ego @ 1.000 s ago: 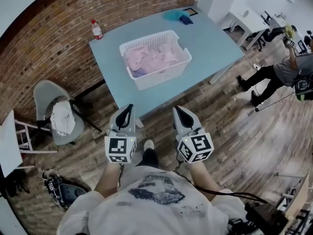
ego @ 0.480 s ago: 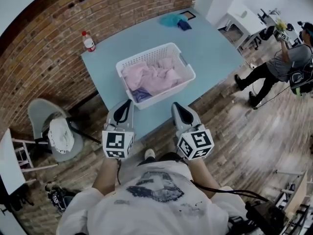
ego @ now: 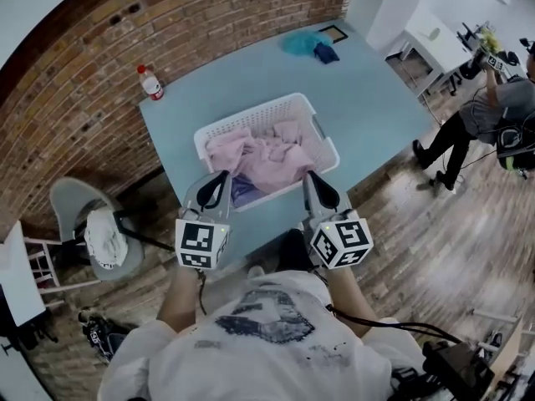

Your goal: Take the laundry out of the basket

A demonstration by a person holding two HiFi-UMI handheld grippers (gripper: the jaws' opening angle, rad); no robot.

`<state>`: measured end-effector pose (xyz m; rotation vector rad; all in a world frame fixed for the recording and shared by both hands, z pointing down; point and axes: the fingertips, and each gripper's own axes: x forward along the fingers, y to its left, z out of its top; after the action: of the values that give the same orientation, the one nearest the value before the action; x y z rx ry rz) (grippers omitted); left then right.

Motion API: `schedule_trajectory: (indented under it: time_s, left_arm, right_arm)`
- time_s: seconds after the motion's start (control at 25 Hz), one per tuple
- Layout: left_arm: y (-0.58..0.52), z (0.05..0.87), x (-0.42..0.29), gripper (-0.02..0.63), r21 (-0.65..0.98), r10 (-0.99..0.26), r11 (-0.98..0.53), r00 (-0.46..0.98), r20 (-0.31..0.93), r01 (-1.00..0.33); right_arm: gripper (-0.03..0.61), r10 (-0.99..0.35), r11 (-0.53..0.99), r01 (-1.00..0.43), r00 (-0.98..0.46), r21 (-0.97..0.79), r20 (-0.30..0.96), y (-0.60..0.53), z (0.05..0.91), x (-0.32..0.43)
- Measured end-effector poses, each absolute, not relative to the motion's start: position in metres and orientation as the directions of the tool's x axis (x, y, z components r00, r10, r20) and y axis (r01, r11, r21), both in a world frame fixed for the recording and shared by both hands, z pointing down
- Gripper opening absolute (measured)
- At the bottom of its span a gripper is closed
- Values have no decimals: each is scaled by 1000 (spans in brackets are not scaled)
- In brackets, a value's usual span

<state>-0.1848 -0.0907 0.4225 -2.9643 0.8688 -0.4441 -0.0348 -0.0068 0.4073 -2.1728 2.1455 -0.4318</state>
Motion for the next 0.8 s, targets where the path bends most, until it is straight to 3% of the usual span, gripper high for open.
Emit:
schedule_trajectory:
  time_s: [0.4,0.8]
  left_arm:
    - [-158,445,-97,-9,-61,-563,-810,743,363,-584]
    - [-178,462,-68,-8,-90,-614,-760,668,421,-643]
  right_arm:
    - [-2,-972,103,-957,-155,-272,177,-105,414,63]
    - [-2,-937,228,-926,-293,-301,191,-144,426,102]
